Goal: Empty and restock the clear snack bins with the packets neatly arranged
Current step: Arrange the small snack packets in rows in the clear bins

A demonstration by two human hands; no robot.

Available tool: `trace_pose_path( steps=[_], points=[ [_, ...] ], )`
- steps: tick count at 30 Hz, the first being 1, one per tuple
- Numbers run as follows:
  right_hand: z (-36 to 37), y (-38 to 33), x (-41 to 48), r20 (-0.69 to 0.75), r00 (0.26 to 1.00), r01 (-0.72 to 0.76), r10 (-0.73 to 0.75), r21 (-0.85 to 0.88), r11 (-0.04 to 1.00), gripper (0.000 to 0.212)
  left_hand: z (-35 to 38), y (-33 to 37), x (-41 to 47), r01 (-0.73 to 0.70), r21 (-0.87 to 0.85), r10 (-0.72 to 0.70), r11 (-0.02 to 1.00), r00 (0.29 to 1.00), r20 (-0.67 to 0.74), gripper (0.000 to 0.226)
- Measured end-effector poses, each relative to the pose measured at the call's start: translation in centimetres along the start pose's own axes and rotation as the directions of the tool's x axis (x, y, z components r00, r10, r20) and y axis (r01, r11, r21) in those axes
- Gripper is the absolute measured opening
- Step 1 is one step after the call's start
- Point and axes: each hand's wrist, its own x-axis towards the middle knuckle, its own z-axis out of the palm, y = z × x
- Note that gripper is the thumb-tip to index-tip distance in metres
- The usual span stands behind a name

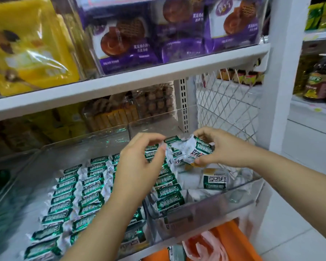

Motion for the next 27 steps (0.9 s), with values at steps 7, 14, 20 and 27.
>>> trace_pose_path(
  steps=[7,14,20,27],
  points=[
    [2.0,3.3,1.9,0.186,0.971,-0.132,0.149,-0.103,0.986,0.062,0.3,-0.7,-0.9,0.185,-0.176,-0.187,0.967,0.982,0.006,0.027],
    [2.4,2.7,3.2,0.236,0.961,0.012,0.147,-0.562,0.827,0.072,0.2,-0.9,-1.1,0.207,-0.267,-0.215,0.941,0.977,0.000,0.022],
    [2.9,1.3,3.6,0.138,0.972,-0.063,0.188,-0.620,0.782,0.081,0.3,-1.0,-1.2,0.204,-0.280,-0.217,0.938,0.976,-0.016,0.023],
    [3.7,0.9,3.9,0.146,0.930,-0.244,0.338,-0.443,0.863,0.066,0.4,-1.1,-1.2,0.188,-0.284,-0.205,0.940,0.978,-0.033,0.026]
  ],
)
